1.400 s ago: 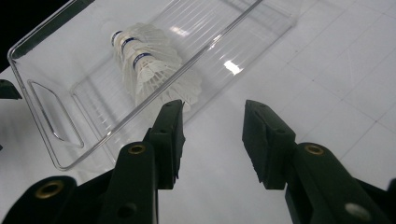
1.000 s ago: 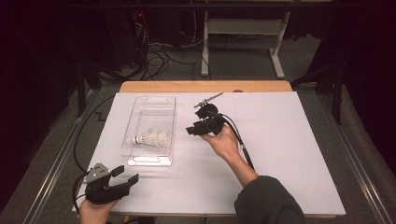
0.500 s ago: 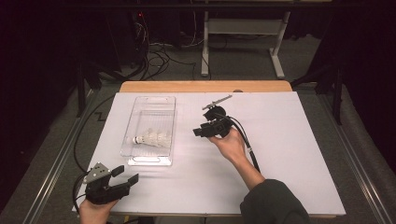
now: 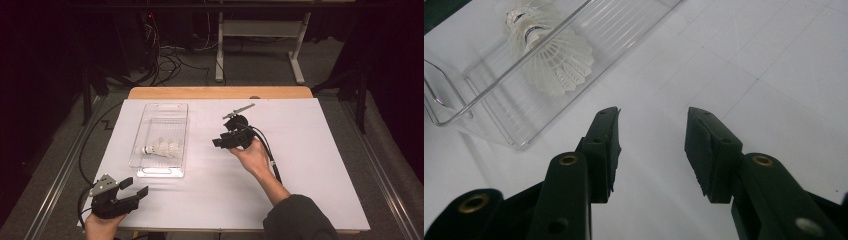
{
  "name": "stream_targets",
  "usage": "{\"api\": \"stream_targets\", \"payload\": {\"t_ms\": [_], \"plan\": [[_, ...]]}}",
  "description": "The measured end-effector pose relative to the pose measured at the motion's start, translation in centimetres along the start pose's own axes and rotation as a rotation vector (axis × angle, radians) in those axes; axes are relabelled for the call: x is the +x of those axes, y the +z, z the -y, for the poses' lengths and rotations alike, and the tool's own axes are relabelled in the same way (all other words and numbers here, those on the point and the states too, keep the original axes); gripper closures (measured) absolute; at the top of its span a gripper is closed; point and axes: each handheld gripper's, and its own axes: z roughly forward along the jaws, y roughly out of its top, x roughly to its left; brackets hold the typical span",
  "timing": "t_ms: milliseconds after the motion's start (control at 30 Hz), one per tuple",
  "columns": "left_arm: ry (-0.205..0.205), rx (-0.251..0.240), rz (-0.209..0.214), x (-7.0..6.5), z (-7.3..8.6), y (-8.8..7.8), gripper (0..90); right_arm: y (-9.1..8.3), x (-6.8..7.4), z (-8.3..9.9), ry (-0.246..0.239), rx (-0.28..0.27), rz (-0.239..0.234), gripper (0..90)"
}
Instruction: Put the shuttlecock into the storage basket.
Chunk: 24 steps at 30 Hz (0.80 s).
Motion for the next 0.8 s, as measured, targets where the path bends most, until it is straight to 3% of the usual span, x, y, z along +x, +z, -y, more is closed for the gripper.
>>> {"api": "stream_targets", "payload": {"t_ms": [800], "plan": [[-0.003,-0.001,-0.001,0.0,0.0,0.0,31.2,-1.2,-1.2,1.7,0.011,0.009,0.012,58.0]]}}
